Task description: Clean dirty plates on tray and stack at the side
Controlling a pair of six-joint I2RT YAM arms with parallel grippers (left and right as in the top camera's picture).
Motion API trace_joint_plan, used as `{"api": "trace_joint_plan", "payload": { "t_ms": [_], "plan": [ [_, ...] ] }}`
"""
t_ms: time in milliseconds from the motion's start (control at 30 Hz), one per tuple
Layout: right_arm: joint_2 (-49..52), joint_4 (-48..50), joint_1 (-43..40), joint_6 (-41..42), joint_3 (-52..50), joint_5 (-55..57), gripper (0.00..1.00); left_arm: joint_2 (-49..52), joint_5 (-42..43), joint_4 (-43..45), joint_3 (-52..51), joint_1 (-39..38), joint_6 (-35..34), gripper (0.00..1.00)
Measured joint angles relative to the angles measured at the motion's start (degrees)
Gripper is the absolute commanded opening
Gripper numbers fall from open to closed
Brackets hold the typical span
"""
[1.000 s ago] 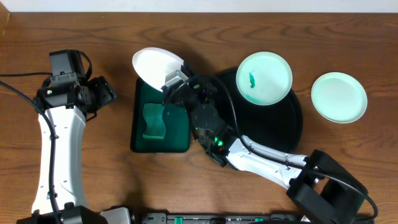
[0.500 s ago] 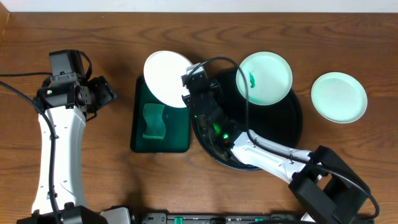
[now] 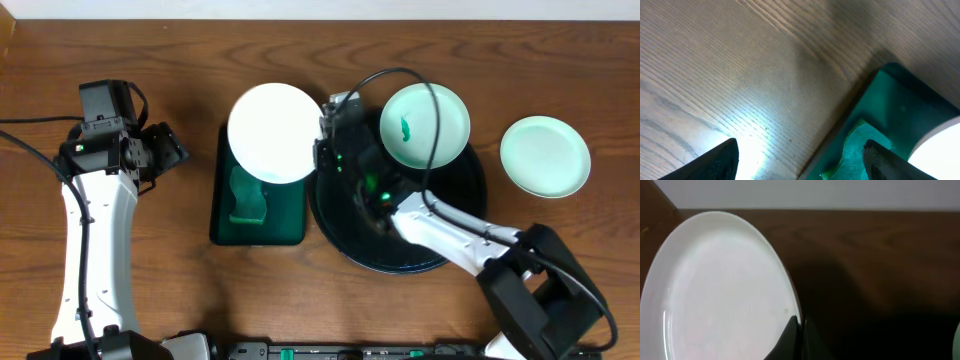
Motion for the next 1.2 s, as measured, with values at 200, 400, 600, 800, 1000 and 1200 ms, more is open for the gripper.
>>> {"api": "trace_joint_plan", "payload": {
  "t_ms": [200,400,600,800,1000,1200],
  "plan": [
    [-5.77,-10.01,-4.59,4.02,0.24,-5.27,0.01,0.0,0.0,0.0,0.0,0.0,0.0,0.79],
    [-11.76,-26.97,-8.39,5.01,4.79,-6.88,0.01,0.0,0.02,0.0,0.0,0.0,0.0,0.8],
    [-14.32,-43.08,-14.51,5.09,11.78,-11.26,0.01,0.0,0.0,0.0,0.0,0.0,0.0,0.8],
    [-14.93,-48.65,-22.23,5.09,14.14,-18.73,0.01,0.0,0.02,0.02,0.0,0.0,0.0,0.79],
    [-14.93,-51.91,-28.57,5.07,14.14,-24.46,0.01,0.0,0.0,0.0,0.0,0.0,0.0,0.79],
    [-14.93,-54.58,-31.23,3.58,14.14,-26.49,0.01,0.0,0.02,0.0,0.0,0.0,0.0,0.79]
  ]
}}
